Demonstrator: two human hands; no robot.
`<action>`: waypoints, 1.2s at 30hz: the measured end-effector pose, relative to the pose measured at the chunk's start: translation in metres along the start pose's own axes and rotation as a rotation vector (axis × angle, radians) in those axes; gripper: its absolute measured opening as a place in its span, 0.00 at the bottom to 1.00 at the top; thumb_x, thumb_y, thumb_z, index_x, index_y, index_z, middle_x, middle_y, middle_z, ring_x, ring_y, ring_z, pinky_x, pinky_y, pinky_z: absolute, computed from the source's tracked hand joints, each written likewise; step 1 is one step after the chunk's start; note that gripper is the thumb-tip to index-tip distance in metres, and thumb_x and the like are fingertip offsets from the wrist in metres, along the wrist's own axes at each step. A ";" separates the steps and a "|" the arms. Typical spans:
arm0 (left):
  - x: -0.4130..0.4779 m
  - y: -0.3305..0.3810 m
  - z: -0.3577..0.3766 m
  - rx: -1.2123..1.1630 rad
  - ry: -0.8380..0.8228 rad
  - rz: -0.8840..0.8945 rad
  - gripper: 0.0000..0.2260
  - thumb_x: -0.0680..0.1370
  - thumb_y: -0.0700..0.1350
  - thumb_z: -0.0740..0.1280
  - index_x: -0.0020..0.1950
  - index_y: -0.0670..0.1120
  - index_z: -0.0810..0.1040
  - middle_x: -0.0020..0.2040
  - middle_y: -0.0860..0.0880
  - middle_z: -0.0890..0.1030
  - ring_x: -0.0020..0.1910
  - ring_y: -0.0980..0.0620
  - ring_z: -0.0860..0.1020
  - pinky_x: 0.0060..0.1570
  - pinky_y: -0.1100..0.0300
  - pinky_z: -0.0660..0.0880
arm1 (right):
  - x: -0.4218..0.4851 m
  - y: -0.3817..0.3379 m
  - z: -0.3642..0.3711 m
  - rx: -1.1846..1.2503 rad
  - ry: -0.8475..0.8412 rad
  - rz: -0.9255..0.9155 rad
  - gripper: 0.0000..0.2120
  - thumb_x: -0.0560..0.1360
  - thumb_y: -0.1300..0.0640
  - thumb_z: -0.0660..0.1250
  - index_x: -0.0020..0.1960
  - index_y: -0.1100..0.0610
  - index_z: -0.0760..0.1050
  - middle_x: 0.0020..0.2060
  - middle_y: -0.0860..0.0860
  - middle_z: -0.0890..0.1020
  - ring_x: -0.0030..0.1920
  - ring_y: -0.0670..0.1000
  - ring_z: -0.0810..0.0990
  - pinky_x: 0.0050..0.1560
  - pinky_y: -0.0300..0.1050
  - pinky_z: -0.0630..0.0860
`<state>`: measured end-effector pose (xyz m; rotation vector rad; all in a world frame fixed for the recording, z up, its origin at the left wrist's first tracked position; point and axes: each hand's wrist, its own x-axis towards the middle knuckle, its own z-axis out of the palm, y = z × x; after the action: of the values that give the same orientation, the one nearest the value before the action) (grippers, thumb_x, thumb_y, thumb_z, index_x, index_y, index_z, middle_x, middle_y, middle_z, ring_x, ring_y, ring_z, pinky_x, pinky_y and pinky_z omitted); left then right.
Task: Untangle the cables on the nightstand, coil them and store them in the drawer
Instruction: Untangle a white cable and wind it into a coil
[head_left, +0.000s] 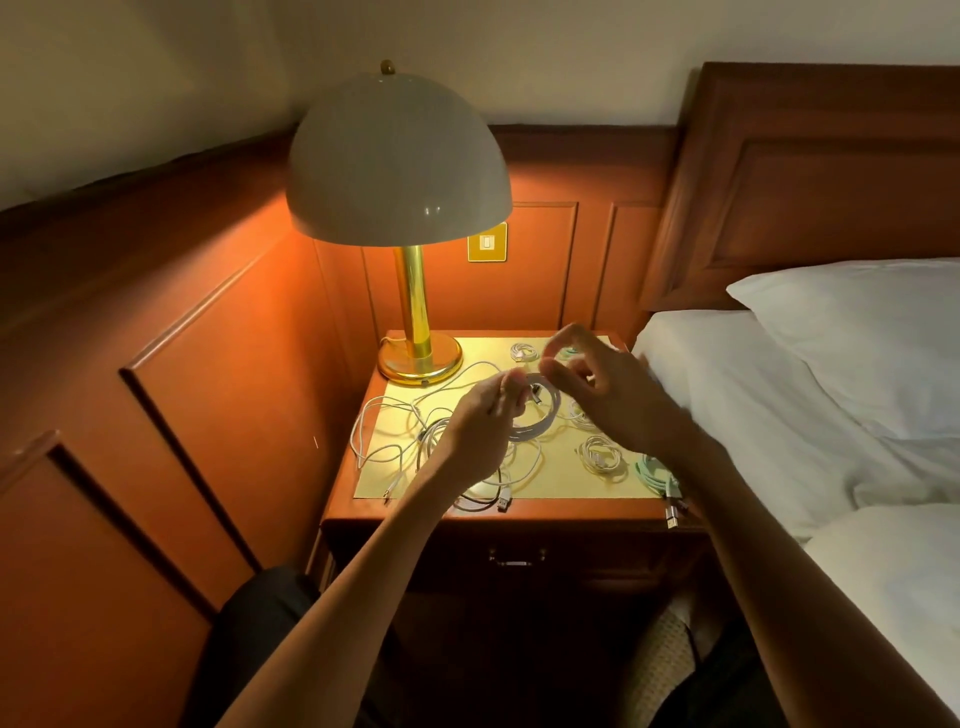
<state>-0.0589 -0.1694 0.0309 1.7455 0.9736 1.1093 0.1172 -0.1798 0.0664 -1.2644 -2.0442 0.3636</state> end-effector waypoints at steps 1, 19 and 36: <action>-0.002 -0.002 -0.001 0.069 0.025 0.048 0.17 0.87 0.48 0.52 0.41 0.49 0.73 0.33 0.54 0.68 0.30 0.60 0.66 0.33 0.64 0.62 | 0.000 -0.002 -0.007 0.012 -0.003 -0.007 0.11 0.82 0.45 0.61 0.58 0.50 0.72 0.35 0.52 0.81 0.34 0.48 0.78 0.37 0.38 0.75; 0.019 0.028 -0.010 0.452 0.362 0.400 0.20 0.83 0.52 0.52 0.54 0.40 0.79 0.37 0.53 0.78 0.32 0.60 0.78 0.30 0.72 0.71 | 0.003 -0.034 0.011 1.106 0.120 0.520 0.13 0.79 0.49 0.66 0.41 0.51 0.86 0.50 0.48 0.86 0.59 0.58 0.79 0.63 0.57 0.74; 0.013 0.018 -0.019 0.496 0.147 0.369 0.13 0.85 0.43 0.57 0.51 0.41 0.80 0.33 0.63 0.72 0.32 0.70 0.76 0.27 0.75 0.67 | -0.001 -0.027 0.028 0.348 0.452 0.170 0.21 0.65 0.56 0.82 0.54 0.51 0.79 0.46 0.44 0.85 0.41 0.43 0.85 0.37 0.36 0.81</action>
<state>-0.0698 -0.1595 0.0568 2.3409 1.1111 1.3189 0.0802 -0.1908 0.0613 -1.1779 -1.4292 0.4439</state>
